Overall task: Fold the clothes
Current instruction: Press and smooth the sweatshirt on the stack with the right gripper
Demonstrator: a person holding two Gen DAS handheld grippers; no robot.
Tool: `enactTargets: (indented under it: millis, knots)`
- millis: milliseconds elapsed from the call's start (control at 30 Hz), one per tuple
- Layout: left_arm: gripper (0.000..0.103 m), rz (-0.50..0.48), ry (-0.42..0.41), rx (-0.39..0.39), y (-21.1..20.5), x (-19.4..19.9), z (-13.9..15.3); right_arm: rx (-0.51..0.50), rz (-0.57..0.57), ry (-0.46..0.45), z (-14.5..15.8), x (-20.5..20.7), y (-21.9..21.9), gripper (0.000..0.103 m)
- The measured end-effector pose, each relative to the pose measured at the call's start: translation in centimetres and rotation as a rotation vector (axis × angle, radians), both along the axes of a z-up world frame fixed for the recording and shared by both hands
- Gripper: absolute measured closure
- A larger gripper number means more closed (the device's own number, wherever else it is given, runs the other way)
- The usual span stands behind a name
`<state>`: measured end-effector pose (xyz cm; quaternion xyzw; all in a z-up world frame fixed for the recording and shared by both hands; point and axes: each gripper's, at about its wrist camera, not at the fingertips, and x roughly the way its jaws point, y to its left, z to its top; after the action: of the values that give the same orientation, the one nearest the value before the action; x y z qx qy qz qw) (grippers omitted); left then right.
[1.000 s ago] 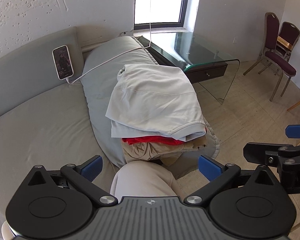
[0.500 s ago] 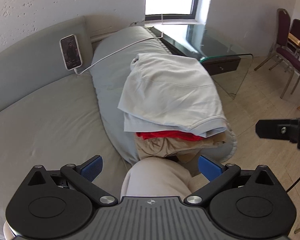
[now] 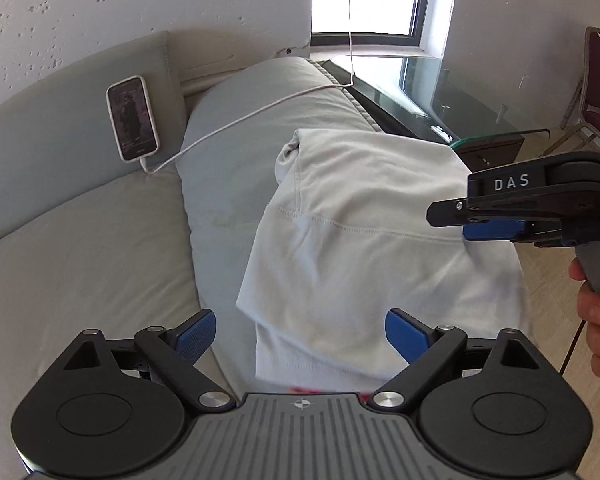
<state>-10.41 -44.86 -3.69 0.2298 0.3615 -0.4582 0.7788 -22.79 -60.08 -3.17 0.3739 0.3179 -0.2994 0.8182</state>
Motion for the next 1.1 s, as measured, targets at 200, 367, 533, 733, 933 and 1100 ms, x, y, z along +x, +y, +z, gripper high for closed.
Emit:
enactTargets:
  millis: [200,367,533,733,933,1100]
  knots:
    - [0.016,-0.020,0.039,0.086,-2.8,1.2,-3.1,-0.094,0.050,0.097,-1.2,6.6,-3.4,0.058]
    - [0.014,-0.036,0.046,0.101,-2.3,1.5,-2.8,-0.216,0.068,0.181,-1.5,12.2,-6.6,0.058]
    - [0.015,-0.010,0.036,0.088,-1.1,1.5,-1.3,-0.267,0.016,0.200,-0.4,14.2,-9.6,0.058]
    - [0.014,0.027,-0.023,0.146,-0.9,2.2,-1.0,-0.203,0.185,0.138,3.1,10.1,-4.7,0.055]
    - [0.015,0.017,-0.012,0.177,-1.1,2.5,-2.3,-0.222,0.331,0.292,0.5,11.5,-0.6,0.055]
    - [0.015,0.023,0.006,0.173,-0.5,2.9,-2.8,-0.277,0.280,0.303,-0.2,15.7,-2.9,0.054]
